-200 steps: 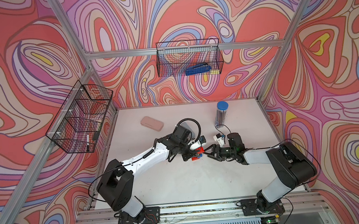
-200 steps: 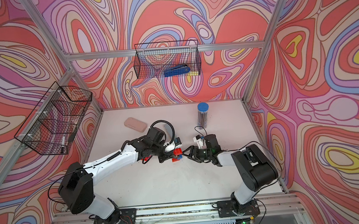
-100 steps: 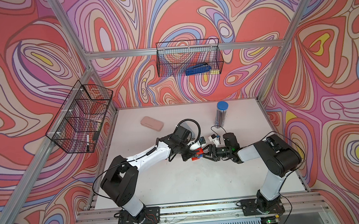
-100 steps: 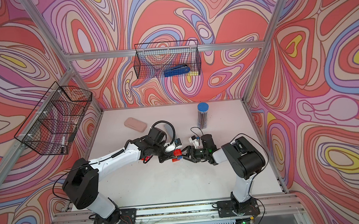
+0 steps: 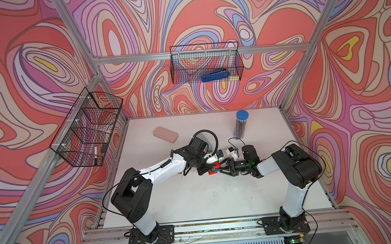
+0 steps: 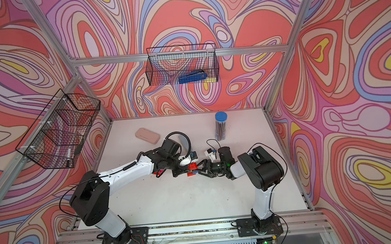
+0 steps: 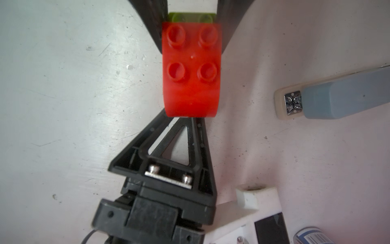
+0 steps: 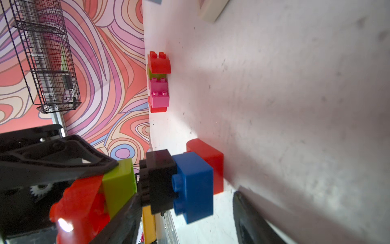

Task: Assemble the letter s with lego
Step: Assemble the lego brick with the lego brick.

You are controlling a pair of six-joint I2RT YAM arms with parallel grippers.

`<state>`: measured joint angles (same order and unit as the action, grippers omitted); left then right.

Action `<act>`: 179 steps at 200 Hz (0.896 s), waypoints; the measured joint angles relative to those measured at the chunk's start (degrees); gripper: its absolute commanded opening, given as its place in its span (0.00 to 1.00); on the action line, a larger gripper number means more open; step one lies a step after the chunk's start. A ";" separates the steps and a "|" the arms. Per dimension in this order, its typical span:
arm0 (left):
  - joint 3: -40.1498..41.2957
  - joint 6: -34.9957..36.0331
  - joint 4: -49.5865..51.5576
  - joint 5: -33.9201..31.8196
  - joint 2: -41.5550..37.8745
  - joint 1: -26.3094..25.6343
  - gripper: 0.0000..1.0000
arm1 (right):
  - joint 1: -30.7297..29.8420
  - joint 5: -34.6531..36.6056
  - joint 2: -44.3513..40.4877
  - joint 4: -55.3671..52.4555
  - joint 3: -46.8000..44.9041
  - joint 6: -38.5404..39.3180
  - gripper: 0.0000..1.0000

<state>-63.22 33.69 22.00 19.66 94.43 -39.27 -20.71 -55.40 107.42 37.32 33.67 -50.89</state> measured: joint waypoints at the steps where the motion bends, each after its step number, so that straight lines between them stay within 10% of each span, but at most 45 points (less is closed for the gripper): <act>1: 0.00 0.04 0.00 -0.02 0.02 0.04 0.21 | -0.02 0.00 0.02 0.02 0.00 -0.02 0.70; 179: -0.13 3.23 -1.57 0.04 1.95 0.63 0.20 | 0.00 -0.15 0.13 -3.78 1.68 3.65 0.66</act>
<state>-63.35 36.93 20.43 19.70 96.38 -38.63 -20.71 -55.55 107.55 33.54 35.35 -47.24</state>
